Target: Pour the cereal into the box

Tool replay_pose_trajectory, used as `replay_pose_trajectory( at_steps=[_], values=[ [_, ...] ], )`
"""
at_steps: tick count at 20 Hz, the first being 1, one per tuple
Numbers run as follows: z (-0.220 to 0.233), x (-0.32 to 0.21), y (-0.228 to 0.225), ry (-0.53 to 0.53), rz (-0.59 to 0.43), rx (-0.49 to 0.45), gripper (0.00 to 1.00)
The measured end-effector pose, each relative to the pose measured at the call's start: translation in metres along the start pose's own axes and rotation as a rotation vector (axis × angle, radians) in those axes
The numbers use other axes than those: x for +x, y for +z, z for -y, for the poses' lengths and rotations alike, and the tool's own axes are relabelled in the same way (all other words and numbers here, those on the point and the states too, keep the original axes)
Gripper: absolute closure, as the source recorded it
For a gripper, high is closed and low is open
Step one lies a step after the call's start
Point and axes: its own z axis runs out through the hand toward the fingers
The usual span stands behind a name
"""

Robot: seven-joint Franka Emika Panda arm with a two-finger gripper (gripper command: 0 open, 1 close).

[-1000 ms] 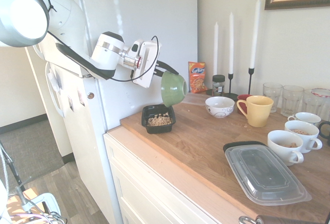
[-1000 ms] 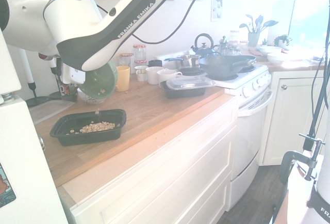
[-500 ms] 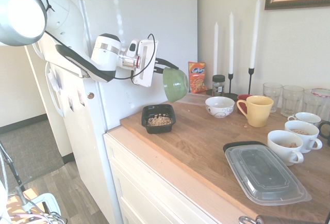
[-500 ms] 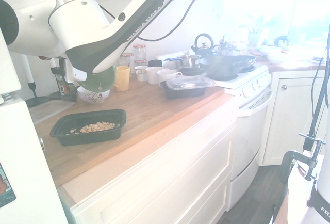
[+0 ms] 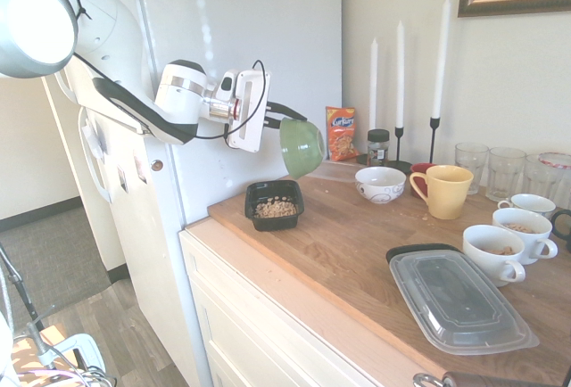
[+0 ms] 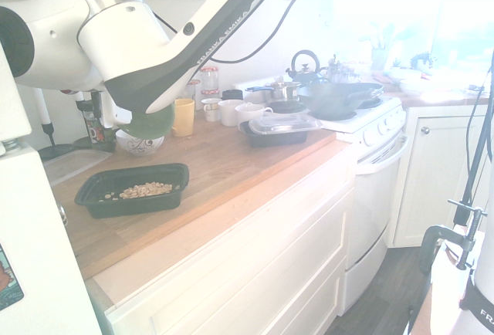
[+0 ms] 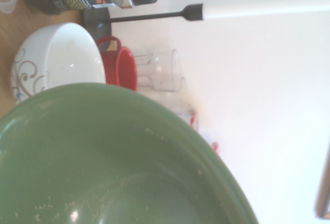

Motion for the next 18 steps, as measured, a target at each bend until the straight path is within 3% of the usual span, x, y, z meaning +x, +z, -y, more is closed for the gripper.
replay_pose_trajectory(
  at_steps=[8, 13, 18],
  values=[
    [-0.046, 0.060, 0.019, 0.278, 0.322, 0.099, 1.00],
    [-0.084, 0.071, 0.094, 0.405, 0.616, 0.214, 1.00],
    [-0.110, 0.044, 0.181, 0.526, 0.901, 0.348, 1.00]
  ],
)
